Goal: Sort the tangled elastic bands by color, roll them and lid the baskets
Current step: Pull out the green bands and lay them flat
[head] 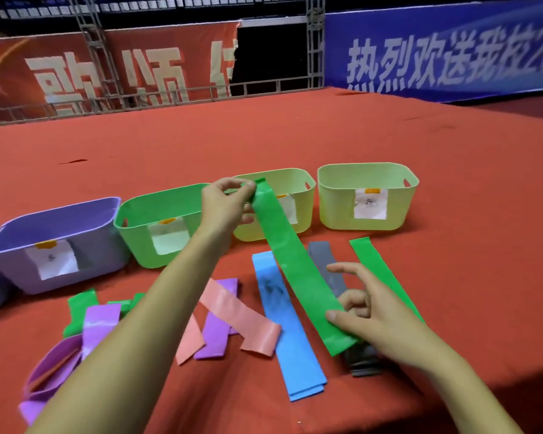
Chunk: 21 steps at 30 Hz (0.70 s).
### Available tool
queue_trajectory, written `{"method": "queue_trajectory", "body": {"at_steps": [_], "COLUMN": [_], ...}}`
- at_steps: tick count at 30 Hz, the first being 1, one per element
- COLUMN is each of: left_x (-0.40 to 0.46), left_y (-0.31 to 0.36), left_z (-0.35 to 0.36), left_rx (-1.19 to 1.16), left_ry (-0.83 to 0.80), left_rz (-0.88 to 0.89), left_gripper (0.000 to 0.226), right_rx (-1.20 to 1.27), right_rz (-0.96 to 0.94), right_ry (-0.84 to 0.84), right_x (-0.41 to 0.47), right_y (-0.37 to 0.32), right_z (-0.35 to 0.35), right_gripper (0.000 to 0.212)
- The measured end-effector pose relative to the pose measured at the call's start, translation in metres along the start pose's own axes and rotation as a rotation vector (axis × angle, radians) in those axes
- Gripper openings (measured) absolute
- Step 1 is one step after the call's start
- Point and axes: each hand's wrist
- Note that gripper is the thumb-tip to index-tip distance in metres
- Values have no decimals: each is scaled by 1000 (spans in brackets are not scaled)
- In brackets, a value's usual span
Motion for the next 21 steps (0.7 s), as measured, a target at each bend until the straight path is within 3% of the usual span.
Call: {"method": "queue_trajectory", "body": {"at_steps": [4,11,15,21], "left_x": [12,29,37,49], "left_y": [-8,-43,-72,-105], "left_z": [59,141,177,207], "left_rx": [68,198,218,360], "left_ry": [-62,-96,-189,-221], "left_rz": [-30,-60,-107,-126], "left_gripper": [9,19,7,13], "right_rx": [-30,-176,-158,-225], "right_rz": [48,216,329,431], "right_ry": [44,-8,53,103], "right_x": [-16,-36,-48,-60], "right_y": [1,10,14,22], "right_z": [-34,-72,-90,-109], "right_gripper": [62,24,25,26]}}
Point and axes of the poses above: each hand's wrist, its own x-axis towards the middle knuckle, its own z-axis out of the palm, y = z × x, and after that the axes turned 15 degrees about -z, right-handed
